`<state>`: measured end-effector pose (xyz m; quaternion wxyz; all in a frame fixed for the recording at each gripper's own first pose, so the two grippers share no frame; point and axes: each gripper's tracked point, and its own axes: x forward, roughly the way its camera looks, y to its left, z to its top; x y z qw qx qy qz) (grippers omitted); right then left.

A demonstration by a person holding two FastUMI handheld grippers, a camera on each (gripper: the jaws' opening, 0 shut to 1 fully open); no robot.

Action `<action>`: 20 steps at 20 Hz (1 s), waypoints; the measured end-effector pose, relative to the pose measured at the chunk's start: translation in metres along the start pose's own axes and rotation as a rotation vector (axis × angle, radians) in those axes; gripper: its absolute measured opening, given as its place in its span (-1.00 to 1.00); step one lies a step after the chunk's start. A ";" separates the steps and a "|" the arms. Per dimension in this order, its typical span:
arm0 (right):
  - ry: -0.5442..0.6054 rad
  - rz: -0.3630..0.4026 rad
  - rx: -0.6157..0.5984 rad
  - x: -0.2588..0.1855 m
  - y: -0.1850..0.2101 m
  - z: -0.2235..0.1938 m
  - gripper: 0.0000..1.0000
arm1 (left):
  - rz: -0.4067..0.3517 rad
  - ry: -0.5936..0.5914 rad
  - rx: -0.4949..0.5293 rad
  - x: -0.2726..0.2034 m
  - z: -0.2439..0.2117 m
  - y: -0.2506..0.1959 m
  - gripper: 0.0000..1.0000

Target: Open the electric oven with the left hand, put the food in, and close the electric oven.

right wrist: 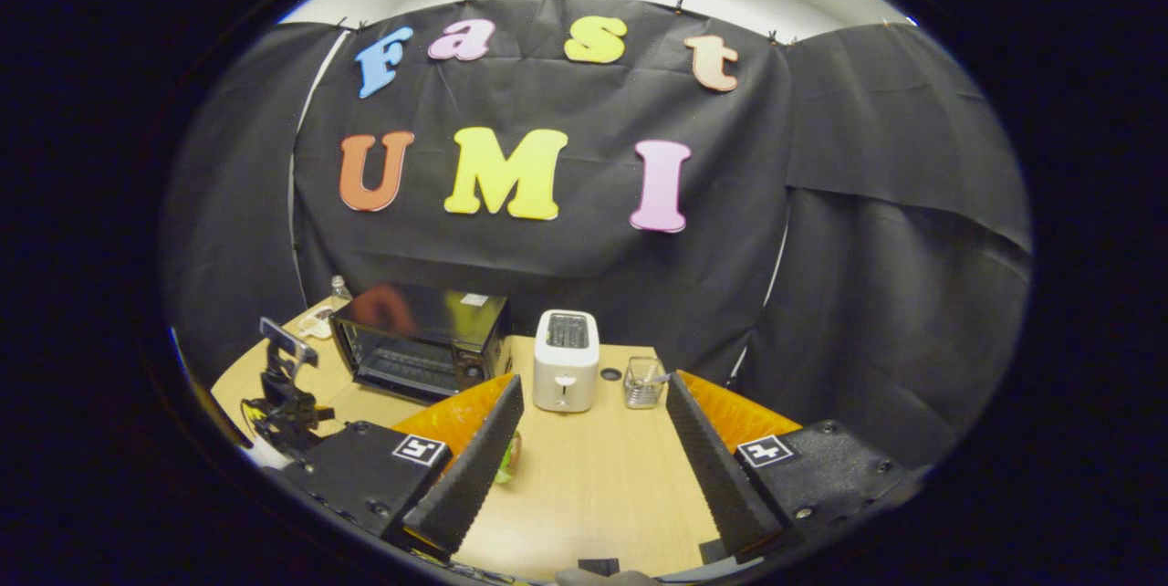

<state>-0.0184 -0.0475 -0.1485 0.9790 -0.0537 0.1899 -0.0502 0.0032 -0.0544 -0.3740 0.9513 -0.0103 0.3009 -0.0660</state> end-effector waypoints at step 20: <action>0.577 0.462 0.408 0.175 0.100 -0.206 0.75 | 0.147 -0.341 0.038 -0.182 0.149 0.029 0.90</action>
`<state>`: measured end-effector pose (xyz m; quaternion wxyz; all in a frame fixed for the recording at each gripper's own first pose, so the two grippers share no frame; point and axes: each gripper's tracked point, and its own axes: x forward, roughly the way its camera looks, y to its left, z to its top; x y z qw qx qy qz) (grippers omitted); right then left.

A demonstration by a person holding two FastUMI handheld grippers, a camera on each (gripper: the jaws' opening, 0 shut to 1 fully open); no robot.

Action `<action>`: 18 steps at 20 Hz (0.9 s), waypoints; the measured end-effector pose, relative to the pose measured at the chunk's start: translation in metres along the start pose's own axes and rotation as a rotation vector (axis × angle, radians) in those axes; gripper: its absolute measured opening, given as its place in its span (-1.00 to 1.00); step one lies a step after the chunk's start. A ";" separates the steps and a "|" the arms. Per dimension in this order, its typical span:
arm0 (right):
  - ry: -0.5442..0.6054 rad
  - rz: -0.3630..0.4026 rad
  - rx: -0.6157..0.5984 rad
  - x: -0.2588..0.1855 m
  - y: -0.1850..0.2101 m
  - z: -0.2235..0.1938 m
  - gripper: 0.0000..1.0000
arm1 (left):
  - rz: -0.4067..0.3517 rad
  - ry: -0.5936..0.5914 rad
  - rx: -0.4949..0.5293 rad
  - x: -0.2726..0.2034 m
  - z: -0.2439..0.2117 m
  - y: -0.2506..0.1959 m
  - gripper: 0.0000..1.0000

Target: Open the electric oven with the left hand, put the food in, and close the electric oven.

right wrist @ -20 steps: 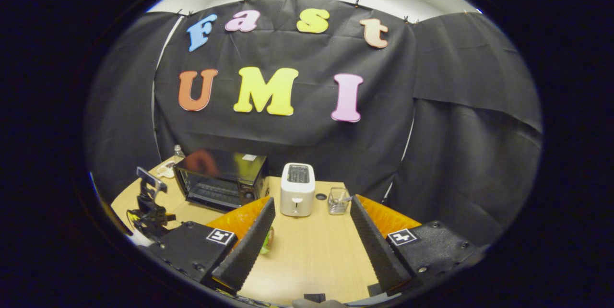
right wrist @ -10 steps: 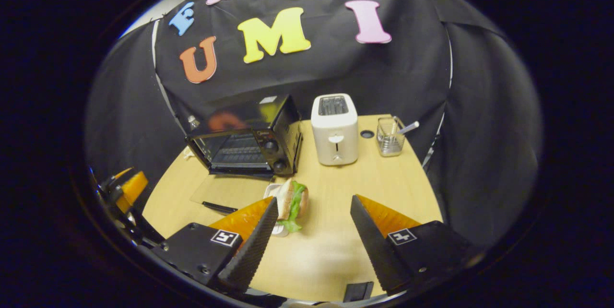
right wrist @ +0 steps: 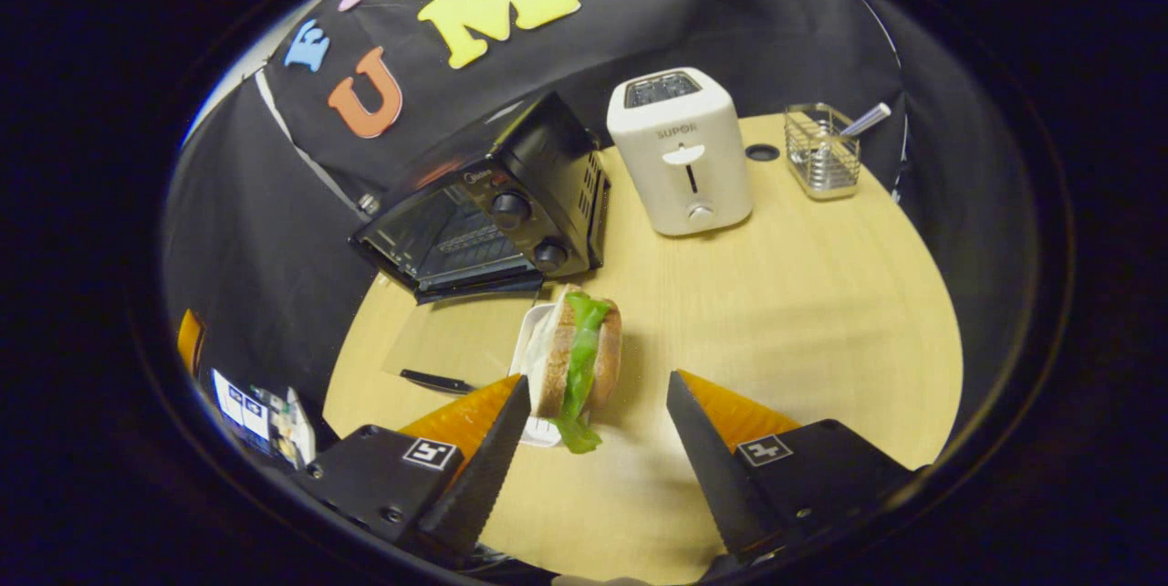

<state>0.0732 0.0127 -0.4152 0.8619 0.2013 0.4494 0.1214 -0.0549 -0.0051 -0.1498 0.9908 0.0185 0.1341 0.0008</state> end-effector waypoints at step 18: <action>0.062 0.113 0.173 0.013 0.032 0.011 -0.24 | -0.003 0.059 -0.014 0.007 -0.007 0.009 0.91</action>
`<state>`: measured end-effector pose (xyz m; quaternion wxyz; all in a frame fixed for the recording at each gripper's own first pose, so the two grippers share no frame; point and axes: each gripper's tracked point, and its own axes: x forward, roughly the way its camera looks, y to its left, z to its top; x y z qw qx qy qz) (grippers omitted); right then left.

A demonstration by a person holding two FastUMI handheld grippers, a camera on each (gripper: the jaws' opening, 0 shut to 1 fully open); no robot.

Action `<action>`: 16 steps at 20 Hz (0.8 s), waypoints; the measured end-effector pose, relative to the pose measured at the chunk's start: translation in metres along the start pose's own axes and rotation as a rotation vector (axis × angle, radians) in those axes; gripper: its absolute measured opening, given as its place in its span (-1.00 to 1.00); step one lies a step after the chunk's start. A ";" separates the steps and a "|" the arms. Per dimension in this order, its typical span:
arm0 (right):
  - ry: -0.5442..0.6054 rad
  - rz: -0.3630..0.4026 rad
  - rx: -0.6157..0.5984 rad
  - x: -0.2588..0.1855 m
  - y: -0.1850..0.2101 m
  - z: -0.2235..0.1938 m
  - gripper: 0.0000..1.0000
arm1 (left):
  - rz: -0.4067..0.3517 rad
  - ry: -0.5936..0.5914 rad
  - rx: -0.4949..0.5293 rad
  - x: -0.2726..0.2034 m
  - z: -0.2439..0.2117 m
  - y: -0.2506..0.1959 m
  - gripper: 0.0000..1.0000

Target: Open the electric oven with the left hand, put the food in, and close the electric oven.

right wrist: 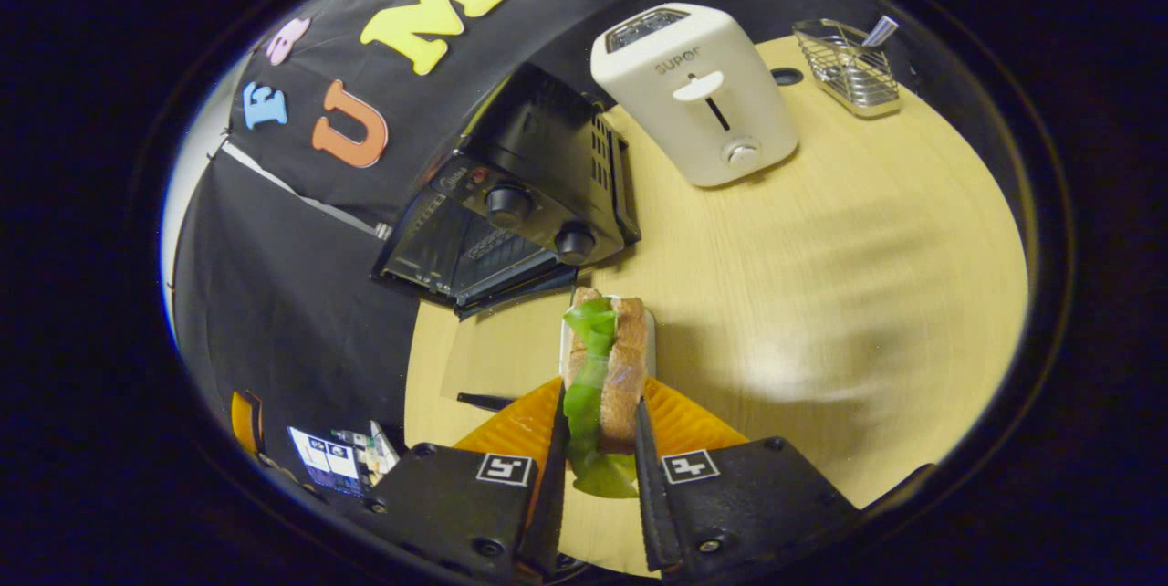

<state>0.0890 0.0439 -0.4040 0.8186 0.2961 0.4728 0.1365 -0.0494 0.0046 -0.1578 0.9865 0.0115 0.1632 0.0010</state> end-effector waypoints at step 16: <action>-0.415 0.190 0.338 0.057 0.167 0.012 -0.24 | -0.093 0.039 0.075 -0.013 -0.021 0.051 0.92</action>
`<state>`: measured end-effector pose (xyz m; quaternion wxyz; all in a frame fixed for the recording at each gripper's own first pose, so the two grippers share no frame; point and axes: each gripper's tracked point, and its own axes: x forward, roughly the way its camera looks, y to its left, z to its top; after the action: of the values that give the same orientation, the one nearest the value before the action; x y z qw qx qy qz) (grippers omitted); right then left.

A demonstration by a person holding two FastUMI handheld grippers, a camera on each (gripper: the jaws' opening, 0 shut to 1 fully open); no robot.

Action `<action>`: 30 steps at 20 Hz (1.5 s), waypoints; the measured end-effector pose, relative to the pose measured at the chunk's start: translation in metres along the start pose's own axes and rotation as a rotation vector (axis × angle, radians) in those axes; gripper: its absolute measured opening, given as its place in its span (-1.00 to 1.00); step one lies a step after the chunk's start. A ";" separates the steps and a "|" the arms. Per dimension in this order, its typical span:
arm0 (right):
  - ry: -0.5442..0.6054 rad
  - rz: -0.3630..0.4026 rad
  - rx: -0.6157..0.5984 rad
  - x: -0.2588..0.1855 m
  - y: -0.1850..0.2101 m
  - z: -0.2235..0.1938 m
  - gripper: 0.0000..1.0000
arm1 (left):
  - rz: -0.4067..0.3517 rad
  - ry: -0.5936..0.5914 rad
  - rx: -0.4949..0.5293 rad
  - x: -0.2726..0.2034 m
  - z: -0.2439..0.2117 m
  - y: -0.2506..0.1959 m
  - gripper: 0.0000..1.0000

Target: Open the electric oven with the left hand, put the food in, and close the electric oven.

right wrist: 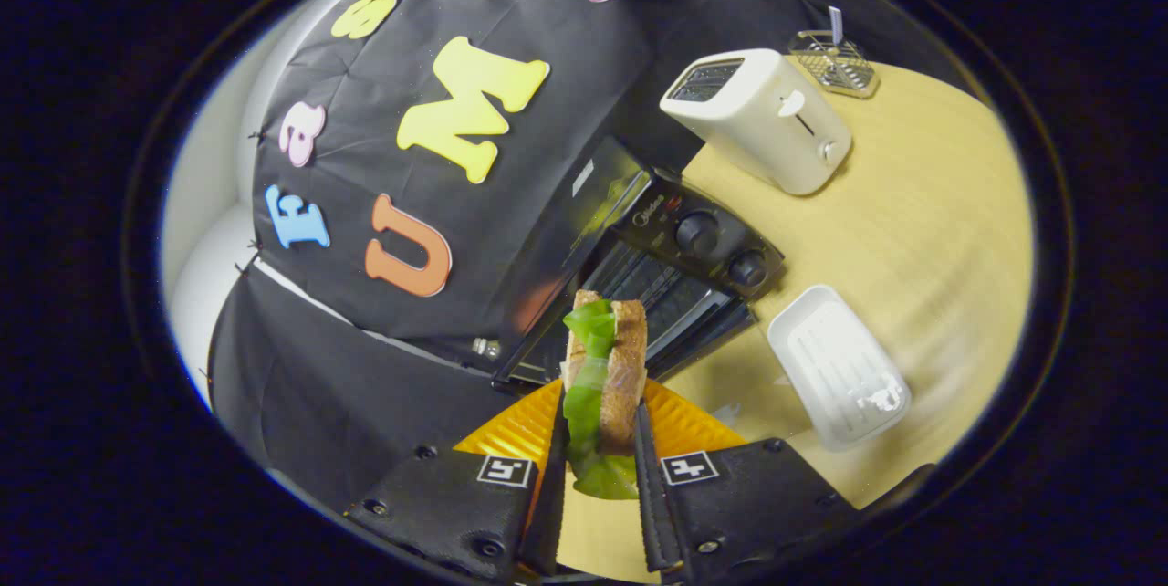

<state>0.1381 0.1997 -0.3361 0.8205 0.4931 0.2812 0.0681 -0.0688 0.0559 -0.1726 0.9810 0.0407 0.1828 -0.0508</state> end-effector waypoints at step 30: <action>-0.266 -0.229 0.036 0.161 -0.034 -0.011 0.55 | 0.062 0.099 0.009 -0.006 -0.039 0.058 0.92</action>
<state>0.2603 0.2538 -0.4321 0.8438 0.4772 0.2255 -0.0970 -0.0814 0.1178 -0.2027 0.9717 0.0534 0.2294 -0.0191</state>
